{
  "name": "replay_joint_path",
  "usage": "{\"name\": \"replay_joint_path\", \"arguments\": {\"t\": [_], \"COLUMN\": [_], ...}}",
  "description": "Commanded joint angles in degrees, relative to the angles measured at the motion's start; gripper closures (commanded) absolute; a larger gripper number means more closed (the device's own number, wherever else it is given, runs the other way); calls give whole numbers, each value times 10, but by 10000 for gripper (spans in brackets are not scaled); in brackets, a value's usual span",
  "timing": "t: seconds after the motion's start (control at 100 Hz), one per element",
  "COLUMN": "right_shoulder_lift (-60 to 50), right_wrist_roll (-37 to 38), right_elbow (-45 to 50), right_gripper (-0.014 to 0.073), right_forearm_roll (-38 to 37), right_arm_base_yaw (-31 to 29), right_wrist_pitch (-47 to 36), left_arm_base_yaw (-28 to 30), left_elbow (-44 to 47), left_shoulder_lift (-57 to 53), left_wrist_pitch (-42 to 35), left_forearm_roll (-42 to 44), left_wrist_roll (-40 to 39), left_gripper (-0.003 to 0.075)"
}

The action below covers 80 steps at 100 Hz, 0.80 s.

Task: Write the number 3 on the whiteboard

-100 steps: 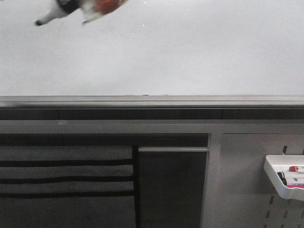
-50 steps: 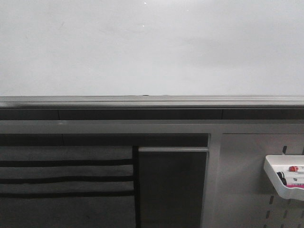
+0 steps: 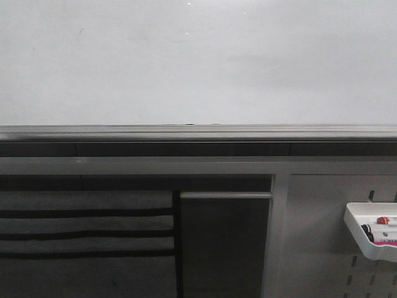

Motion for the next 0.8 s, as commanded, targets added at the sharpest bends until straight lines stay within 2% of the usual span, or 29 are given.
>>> {"name": "replay_joint_path", "arguments": {"t": [0.0, 0.1, 0.17, 0.28, 0.43, 0.79], "right_shoulder_lift": [63, 144, 180, 214, 252, 311], "right_wrist_roll": [1, 10, 11, 22, 31, 31], "right_elbow": [-95, -181, -214, -220, -220, -220], "right_gripper": [657, 657, 657, 657, 657, 657], "right_forearm_roll": [9, 4, -4, -64, -60, -63], "right_arm_base_yaw": [-4, -2, 21, 60, 59, 53], "right_wrist_pitch": [22, 65, 77, 24, -66, -110], "left_arm_base_yaw": [0, 0, 0, 0, 0, 0], "left_elbow": [-14, -14, -14, -14, -14, -14], "left_shoulder_lift": [-1, -1, -1, -1, -1, -1], "left_wrist_pitch": [-41, -41, -41, -41, -41, -41], "left_forearm_roll": [-13, -13, -13, -13, -13, -13], "left_wrist_roll": [-5, -5, -5, -5, -5, -5], "left_gripper": [561, 585, 601, 622, 647, 659]}}
